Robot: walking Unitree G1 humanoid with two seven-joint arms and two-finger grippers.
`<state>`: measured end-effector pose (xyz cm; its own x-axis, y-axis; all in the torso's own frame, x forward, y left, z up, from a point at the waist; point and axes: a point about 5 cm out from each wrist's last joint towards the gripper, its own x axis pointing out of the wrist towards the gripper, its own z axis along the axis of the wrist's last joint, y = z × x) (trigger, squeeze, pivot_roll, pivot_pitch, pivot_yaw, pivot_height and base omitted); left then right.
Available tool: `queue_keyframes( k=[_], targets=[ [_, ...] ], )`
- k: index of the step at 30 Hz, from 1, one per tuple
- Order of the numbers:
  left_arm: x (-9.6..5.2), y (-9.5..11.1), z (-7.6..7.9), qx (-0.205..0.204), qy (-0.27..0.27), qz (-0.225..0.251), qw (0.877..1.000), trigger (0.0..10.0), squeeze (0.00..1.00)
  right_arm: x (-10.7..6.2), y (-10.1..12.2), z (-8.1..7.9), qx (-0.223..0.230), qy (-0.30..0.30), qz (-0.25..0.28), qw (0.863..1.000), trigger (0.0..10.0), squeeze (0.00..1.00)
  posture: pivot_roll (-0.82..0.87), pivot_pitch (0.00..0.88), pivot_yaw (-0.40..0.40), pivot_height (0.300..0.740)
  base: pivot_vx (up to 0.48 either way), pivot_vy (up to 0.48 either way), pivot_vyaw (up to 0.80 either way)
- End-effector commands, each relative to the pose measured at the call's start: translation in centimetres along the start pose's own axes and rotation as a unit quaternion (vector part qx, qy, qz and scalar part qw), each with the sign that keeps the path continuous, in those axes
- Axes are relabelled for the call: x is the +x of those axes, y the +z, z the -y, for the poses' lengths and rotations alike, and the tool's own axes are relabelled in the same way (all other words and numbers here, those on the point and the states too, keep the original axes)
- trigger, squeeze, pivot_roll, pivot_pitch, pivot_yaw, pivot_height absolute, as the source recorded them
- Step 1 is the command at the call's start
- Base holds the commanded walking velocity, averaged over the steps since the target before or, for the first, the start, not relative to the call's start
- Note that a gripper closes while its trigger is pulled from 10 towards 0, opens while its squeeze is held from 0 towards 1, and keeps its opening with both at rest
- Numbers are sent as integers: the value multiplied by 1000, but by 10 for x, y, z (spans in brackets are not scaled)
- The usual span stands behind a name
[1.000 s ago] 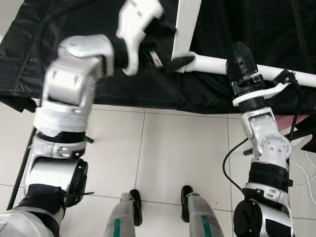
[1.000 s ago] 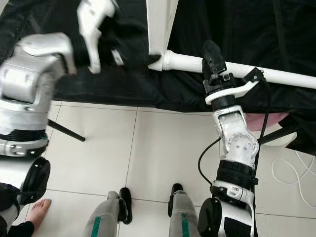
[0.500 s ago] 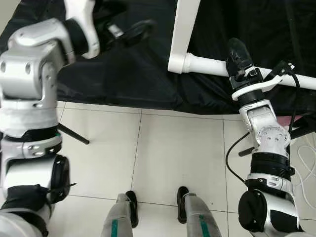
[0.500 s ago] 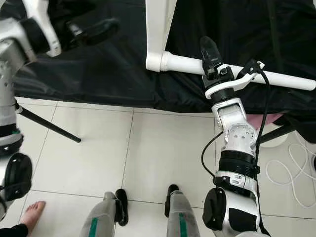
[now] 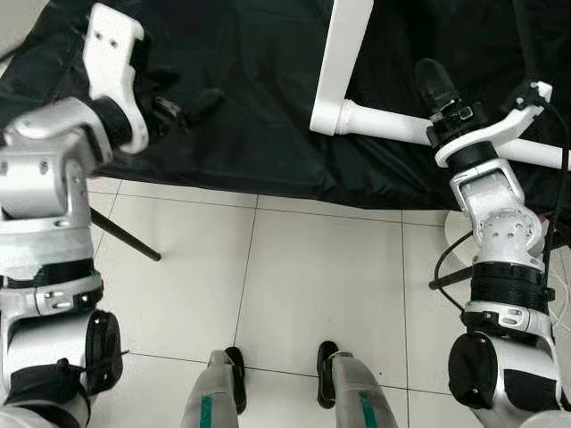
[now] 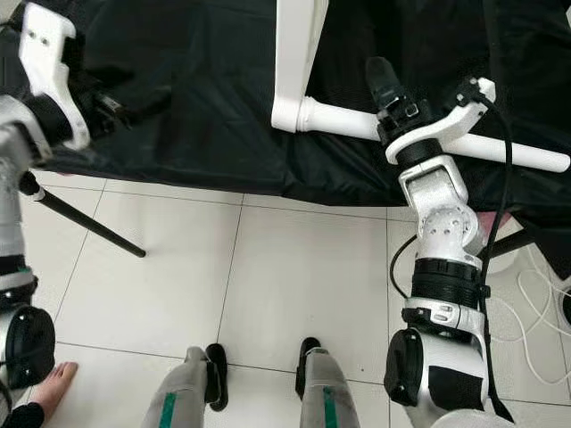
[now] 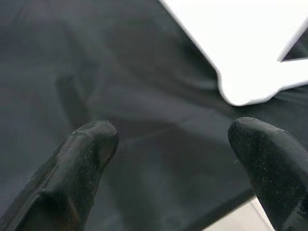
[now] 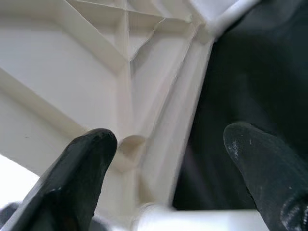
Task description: Building children table
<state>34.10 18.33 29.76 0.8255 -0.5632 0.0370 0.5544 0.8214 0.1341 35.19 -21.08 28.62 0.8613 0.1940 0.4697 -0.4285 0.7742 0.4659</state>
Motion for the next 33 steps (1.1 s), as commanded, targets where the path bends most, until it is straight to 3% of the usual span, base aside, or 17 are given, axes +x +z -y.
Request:
queue_keyframes(
  k=[1,2,4,7,13,14,15,16,17,18,20,23,24,25,27,31,33],
  targets=[
    [-4,-10,-12,-16,145,-4,989,10000,0,0,0,-3,-57,-16,-6,998,10000,0,-26,184,31,740,0,0,0],
    [-4,-11,-10,-22,147,3,989,10000,0,0,-2,-5,-84,-23,-11,996,10000,0,-26,184,31,740,0,0,0],
    [-4,-11,-10,-22,147,3,989,10000,0,0,-2,-5,-84,-23,-11,996,10000,0,-26,184,31,740,0,0,0],
    [-6,-17,-11,-45,172,8,984,10000,0,1,-14,-9,-155,-42,-35,986,10000,0,-46,162,40,740,0,0,0],
    [-5,-25,-10,-69,186,3,980,10000,0,3,-18,-13,-196,-48,-37,979,10000,0,-55,158,54,740,0,0,0],
    [-5,-29,-10,-74,197,-2,978,10000,0,4,-19,-16,-230,-44,-31,972,10000,0,-62,155,62,740,0,0,0],
    [-6,-33,-8,-58,198,-9,979,10000,0,4,-21,-20,-268,-37,-24,962,10000,0,-65,155,67,740,0,0,0],
    [-6,-33,-8,-58,198,-9,979,10000,0,4,-21,-20,-268,-37,-24,962,10000,0,-65,155,67,740,0,0,0],
    [-6,-36,-5,-32,191,-14,981,10000,0,2,-21,-22,-308,-32,-13,951,10000,0,-67,157,65,740,0,0,0],
    [-7,-38,1,-8,187,9,982,10000,0,-1,-24,-19,-319,-49,-5,947,10000,0,-66,156,58,740,0,0,0],
    [-8,-40,2,-9,189,18,982,10000,0,-3,-24,-20,-335,-47,8,941,10000,0,-66,156,58,740,0,0,0],
    [-13,-39,9,17,217,69,974,10000,0,-16,-26,-27,-331,-46,44,942,10000,0,-71,149,60,740,0,0,0],
    [-15,-39,13,12,231,88,969,10000,0,-21,-30,-29,-366,-40,48,929,10000,0,-68,150,53,740,0,0,0],
    [-15,-39,13,12,231,88,969,10000,0,-21,-30,-29,-366,-40,48,929,10000,0,-68,150,53,740,0,0,0],
    [-19,-42,18,7,252,105,962,10000,0,-30,-40,-33,-405,-31,47,913,10000,0,-71,148,52,740,0,0,0],
    [-29,-52,28,25,266,118,956,10000,0,-45,-58,-30,-383,-62,41,921,10000,0,-67,140,56,740,0,0,0],
    [-41,-73,33,20,284,110,952,10000,0,-60,-79,-32,-382,-56,22,922,10000,0,-59,129,68,740,0,0,0]
  ],
)
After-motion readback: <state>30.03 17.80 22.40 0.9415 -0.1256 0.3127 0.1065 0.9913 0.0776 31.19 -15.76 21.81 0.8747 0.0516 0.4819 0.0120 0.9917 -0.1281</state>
